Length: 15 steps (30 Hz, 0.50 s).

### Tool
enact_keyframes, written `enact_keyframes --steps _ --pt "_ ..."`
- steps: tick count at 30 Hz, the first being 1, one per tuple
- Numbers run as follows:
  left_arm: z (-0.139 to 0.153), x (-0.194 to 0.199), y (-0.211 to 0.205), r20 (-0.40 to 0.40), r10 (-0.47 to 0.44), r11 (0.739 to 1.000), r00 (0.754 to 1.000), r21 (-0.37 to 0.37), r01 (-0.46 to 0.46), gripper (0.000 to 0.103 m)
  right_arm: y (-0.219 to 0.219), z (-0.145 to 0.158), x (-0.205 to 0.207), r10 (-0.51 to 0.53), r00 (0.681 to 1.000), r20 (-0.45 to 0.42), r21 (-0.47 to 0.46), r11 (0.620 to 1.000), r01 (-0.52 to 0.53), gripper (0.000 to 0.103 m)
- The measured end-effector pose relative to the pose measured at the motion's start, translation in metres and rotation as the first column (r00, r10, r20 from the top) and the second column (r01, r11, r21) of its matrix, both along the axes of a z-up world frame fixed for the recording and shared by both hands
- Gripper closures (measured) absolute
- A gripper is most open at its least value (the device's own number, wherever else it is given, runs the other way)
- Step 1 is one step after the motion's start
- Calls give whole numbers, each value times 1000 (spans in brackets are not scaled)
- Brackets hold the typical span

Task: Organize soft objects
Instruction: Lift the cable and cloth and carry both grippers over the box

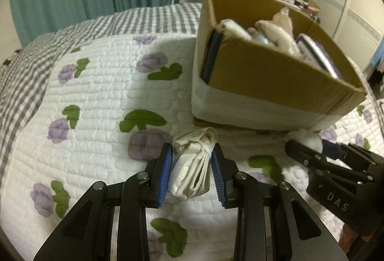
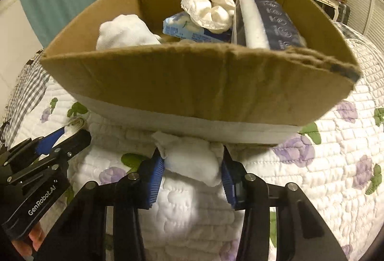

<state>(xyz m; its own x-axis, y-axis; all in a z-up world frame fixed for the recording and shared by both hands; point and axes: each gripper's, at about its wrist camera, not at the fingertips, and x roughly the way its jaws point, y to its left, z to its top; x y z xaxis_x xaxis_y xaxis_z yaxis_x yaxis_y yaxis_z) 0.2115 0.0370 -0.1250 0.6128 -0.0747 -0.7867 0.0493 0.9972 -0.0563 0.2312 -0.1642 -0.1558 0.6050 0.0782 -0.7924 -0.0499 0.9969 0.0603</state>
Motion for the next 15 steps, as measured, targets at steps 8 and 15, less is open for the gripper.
enact_keyframes --steps 8,15 --pt "52 -27 -13 70 -24 1000 997 -13 25 72 -22 42 -34 -10 999 45 38 999 9 60" --pt "117 -57 -26 173 -59 998 983 2 60 72 -23 122 -80 10 986 164 10 1000 -12 60"
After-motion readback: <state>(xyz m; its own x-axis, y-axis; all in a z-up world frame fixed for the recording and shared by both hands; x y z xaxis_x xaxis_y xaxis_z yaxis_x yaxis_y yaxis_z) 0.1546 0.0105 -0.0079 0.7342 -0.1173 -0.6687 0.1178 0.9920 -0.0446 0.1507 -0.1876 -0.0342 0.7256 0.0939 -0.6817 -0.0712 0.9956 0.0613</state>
